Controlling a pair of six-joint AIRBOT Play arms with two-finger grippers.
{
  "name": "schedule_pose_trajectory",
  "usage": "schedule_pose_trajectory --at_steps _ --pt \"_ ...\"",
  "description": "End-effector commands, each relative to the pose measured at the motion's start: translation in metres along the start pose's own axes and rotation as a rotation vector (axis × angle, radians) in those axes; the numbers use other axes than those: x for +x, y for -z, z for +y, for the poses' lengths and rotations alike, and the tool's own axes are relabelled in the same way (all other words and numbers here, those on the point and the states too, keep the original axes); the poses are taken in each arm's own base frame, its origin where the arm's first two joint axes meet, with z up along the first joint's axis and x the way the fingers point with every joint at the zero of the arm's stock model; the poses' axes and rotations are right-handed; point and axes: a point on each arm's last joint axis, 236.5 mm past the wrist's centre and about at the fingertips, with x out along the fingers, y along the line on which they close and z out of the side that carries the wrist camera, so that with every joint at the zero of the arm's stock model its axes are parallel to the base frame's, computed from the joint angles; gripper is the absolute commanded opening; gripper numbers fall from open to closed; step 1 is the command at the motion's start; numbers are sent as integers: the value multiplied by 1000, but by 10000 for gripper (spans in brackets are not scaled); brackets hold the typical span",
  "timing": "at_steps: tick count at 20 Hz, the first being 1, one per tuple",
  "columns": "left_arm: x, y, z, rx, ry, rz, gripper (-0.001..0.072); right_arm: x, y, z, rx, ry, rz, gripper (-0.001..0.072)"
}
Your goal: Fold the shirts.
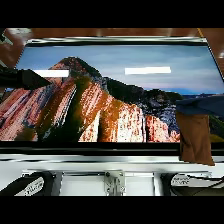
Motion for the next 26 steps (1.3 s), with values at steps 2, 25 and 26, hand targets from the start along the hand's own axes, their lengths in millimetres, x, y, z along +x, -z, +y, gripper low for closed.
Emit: schedule_pose_trajectory --at_steps 2,25,26 --pt "0 0 0 2 1 -3 42 17 47 -28 73 105 136 74" --pt "4 -17 11 3 -29 -62 41 31 121 -157 169 626 16 558" --pt "6 -20 18 8 -57 -72 41 9 80 -145 148 570 -148 558"
